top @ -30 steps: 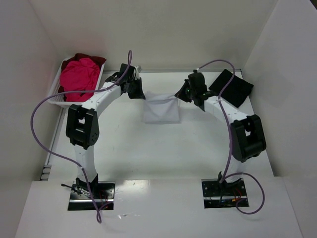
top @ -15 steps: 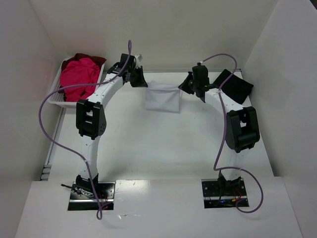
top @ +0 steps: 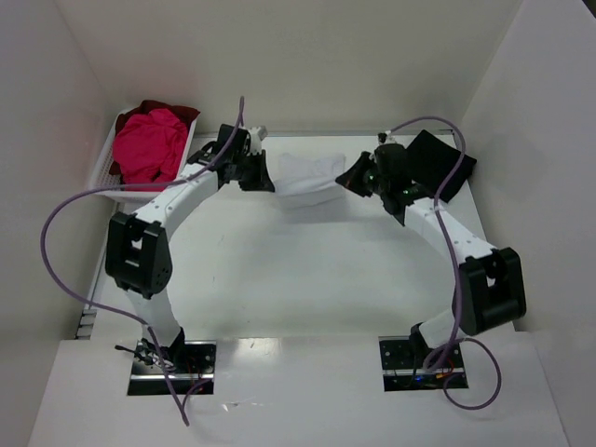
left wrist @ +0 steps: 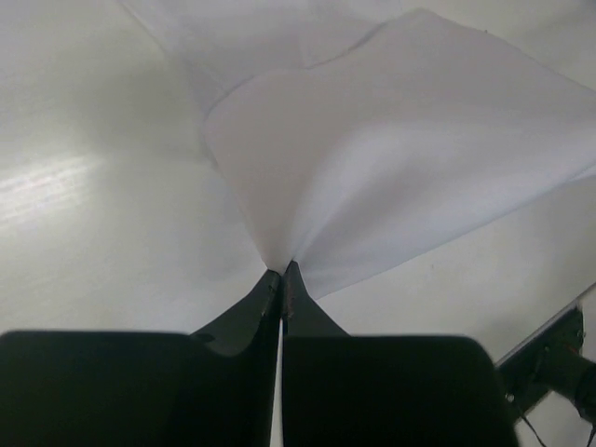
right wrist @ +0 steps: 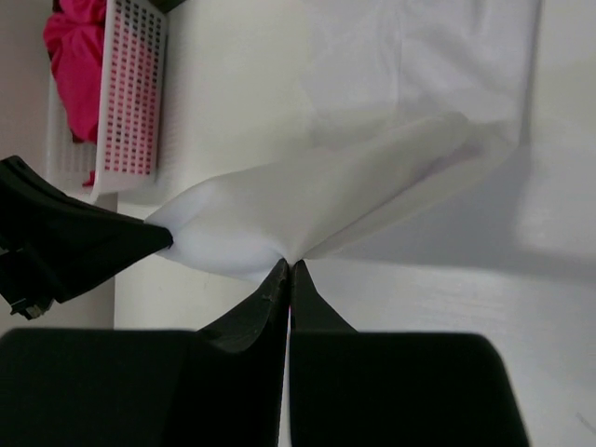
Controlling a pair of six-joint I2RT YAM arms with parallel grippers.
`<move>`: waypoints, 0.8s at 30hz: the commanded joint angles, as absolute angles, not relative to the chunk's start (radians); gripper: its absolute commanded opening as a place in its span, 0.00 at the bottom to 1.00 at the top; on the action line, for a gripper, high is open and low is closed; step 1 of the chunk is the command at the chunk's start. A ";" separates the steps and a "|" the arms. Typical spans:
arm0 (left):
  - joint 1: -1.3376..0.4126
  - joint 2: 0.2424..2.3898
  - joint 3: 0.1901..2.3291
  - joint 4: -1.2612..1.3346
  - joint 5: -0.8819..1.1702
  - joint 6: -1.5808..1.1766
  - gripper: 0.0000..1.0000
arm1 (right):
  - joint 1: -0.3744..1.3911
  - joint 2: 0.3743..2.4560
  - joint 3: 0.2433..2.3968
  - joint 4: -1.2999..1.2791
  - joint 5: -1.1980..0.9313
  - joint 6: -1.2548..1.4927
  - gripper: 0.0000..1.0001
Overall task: Fold and stack the t-shirts
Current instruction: Fold the long partially folded tshirt into a neat square
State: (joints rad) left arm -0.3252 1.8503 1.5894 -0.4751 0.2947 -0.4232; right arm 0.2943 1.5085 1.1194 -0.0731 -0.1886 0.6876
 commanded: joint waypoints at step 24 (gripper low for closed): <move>-0.518 1.233 1.244 -0.543 0.094 -0.531 0.00 | 0.528 0.889 0.742 -0.232 0.041 0.815 0.00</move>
